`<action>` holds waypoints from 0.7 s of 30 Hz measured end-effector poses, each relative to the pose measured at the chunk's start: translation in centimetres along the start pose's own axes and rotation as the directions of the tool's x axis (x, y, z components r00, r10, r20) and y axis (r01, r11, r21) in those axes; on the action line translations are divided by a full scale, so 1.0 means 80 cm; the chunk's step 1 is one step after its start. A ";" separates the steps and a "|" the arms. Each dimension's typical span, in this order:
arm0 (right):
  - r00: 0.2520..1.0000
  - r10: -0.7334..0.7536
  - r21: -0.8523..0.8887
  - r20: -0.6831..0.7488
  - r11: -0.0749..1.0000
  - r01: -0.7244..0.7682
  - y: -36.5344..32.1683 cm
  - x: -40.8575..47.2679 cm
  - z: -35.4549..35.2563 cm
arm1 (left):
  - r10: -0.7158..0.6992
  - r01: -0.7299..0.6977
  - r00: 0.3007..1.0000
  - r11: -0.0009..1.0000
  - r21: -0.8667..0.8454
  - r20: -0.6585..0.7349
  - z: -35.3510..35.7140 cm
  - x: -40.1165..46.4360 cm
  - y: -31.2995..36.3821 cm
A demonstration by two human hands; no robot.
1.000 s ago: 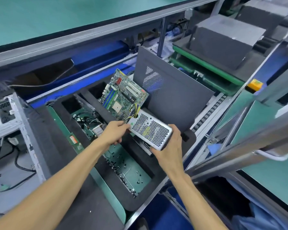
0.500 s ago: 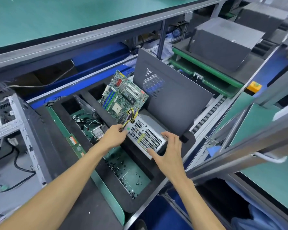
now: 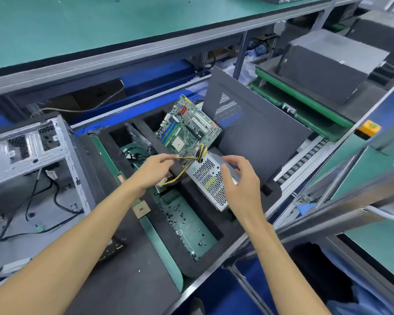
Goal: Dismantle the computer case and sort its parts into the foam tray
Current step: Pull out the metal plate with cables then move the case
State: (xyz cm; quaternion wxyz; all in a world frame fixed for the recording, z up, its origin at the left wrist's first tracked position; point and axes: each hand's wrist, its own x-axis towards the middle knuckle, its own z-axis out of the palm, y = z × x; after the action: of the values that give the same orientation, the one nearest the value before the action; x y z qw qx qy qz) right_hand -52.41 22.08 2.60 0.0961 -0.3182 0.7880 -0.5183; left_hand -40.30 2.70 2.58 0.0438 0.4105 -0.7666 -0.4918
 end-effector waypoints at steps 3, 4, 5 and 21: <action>0.996 -0.048 0.104 0.082 0.994 0.039 -0.043 0.006 0.035 | 0.067 -0.067 0.997 0.998 -0.001 -0.033 -0.036 -0.026 0.002; 0.991 -0.072 0.137 0.114 0.989 0.056 -0.057 0.006 0.049 | 0.079 -0.080 0.995 0.996 -0.025 -0.054 -0.050 -0.039 0.003; 0.984 -0.102 0.172 0.145 0.982 0.077 -0.072 0.005 0.063 | 0.087 -0.092 0.993 0.994 -0.060 -0.081 -0.065 -0.051 0.002; 0.711 0.155 -0.273 0.686 0.960 0.054 -0.171 -0.052 0.303 | -0.273 0.622 0.342 0.783 -0.001 -0.899 -0.316 -0.342 -0.263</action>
State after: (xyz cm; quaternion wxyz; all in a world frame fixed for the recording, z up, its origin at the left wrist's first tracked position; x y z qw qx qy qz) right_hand -32.00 2.74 3.13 0.3570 -0.4791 0.7644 -0.2421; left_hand 1.94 -0.82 8.12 0.2100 0.7968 -0.5627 -0.0666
